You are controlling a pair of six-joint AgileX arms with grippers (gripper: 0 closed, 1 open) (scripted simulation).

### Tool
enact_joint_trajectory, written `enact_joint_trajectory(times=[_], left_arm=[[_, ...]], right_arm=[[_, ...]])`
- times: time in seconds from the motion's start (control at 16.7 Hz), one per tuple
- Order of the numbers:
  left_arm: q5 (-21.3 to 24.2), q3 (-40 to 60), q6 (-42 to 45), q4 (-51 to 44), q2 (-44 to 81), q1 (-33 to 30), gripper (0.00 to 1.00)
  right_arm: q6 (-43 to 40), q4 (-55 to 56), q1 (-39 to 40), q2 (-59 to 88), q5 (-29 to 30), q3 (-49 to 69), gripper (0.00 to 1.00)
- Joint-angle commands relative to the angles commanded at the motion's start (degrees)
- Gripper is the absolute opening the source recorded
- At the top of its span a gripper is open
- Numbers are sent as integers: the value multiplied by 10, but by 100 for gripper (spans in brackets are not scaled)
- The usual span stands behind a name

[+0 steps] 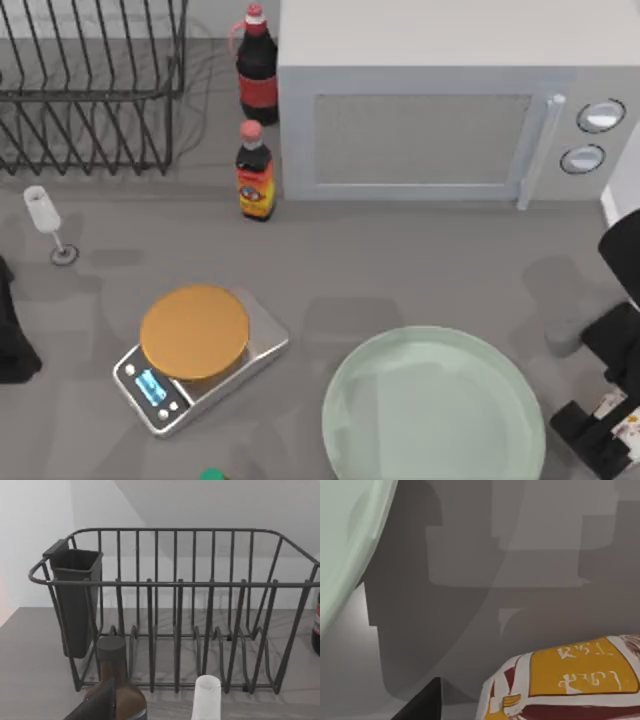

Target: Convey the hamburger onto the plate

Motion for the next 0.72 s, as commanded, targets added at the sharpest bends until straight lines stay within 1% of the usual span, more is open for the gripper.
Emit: enact_joint_trajectory(times=[0.12,0.36,0.72], left_arm=[[0,0,0,0,0,0,100],[0,0,0,0,0,0,100],[0,0,0,0,0,0,100]], right_arm=[[0,20,0,12,0,-11,100],[0,21,0,13,0,-11,100],[0,21,0,13,0,-11,55]])
